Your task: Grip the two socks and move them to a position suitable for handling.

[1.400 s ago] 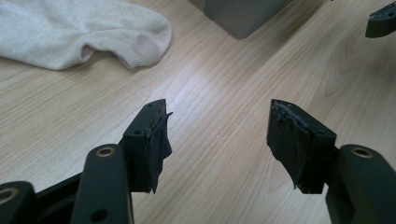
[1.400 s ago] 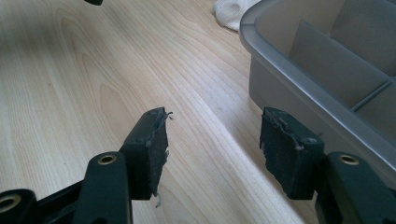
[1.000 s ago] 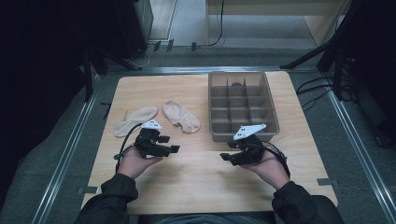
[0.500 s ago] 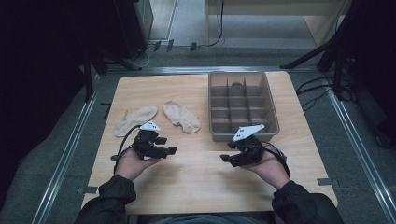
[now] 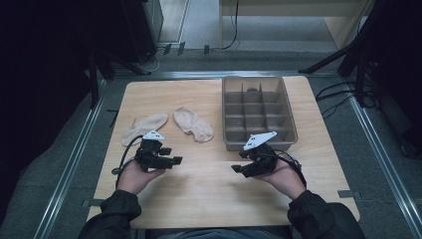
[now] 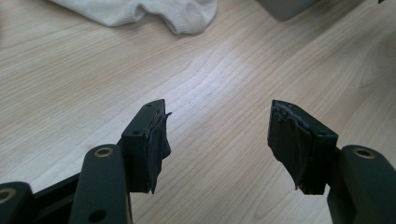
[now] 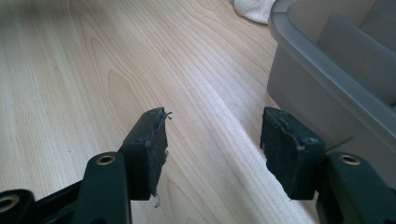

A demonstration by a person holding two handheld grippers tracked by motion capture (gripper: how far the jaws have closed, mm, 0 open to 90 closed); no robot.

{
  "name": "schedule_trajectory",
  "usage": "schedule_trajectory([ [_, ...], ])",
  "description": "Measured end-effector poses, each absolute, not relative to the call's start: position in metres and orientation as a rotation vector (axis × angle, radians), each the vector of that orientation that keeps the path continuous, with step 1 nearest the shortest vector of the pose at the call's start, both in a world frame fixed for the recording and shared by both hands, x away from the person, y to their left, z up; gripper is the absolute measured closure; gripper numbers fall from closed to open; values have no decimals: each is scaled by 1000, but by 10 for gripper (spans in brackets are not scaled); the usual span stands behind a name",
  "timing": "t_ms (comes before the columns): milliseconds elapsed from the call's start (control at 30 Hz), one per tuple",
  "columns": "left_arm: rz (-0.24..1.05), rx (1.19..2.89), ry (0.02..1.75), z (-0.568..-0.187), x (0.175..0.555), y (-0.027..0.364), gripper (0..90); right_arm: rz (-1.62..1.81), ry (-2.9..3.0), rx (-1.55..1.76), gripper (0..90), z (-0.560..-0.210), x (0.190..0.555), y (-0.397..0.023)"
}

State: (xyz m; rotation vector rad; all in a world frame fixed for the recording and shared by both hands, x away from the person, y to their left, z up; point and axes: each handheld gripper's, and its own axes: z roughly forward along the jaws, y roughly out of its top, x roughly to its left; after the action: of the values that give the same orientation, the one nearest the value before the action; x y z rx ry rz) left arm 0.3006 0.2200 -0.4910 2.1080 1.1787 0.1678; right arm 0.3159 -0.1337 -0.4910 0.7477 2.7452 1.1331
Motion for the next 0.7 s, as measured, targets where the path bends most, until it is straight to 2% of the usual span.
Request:
schedule_trajectory([
  [467,240,2093,1268,-490,310,242,369,1129,2760,736,415,-493,315,-130],
  [700,302,2068,1319,-482,327,255,347,1116,2768,729,415,-495,314,-128],
])
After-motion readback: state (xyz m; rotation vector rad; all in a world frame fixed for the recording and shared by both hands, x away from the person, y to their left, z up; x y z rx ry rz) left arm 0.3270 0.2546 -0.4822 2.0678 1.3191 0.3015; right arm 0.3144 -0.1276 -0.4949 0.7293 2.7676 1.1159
